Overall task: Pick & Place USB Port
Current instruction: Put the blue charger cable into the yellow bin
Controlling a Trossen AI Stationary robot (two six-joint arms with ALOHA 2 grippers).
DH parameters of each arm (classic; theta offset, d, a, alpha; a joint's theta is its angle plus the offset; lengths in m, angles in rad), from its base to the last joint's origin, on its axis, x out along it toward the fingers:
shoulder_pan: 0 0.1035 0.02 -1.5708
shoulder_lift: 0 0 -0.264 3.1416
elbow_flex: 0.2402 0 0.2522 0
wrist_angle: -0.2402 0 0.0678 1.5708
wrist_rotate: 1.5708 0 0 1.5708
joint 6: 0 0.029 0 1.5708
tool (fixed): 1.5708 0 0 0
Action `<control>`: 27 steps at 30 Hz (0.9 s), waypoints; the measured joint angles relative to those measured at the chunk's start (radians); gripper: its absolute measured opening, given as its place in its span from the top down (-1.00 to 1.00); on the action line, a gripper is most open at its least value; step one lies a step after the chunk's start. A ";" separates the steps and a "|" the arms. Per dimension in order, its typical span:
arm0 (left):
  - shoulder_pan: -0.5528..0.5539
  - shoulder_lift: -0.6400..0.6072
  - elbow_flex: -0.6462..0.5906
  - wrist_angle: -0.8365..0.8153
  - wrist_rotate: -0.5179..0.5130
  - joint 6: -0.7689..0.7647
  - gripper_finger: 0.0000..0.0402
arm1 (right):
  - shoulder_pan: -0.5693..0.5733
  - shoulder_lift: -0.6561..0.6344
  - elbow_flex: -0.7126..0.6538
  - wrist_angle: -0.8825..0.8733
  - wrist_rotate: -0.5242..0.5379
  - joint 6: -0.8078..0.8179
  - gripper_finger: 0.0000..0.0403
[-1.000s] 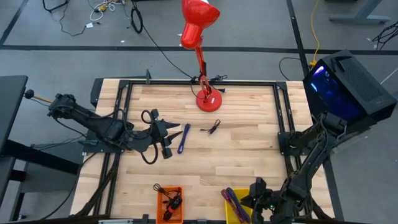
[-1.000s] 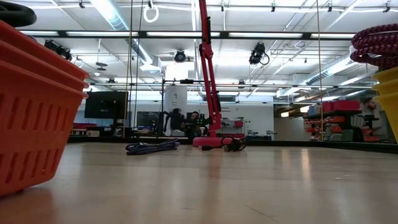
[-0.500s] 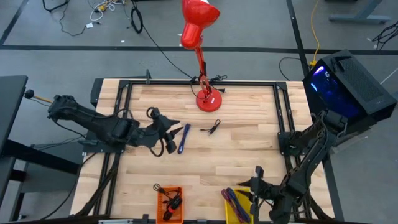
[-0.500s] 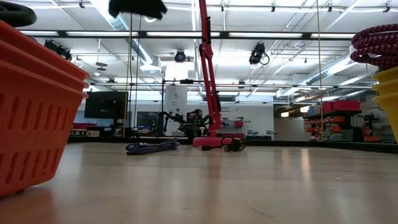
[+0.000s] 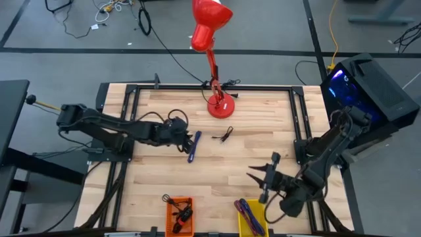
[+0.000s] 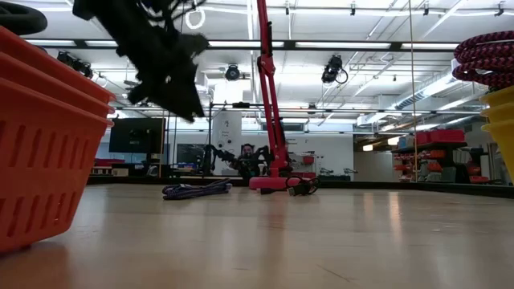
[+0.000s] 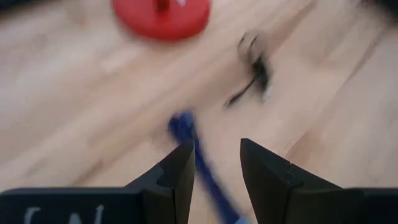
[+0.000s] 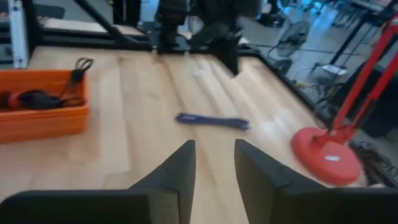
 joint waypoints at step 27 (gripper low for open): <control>0.069 0.318 0.000 0.100 0.251 -0.126 0.36 | -0.087 -0.005 0.000 -0.036 -0.083 -0.042 0.43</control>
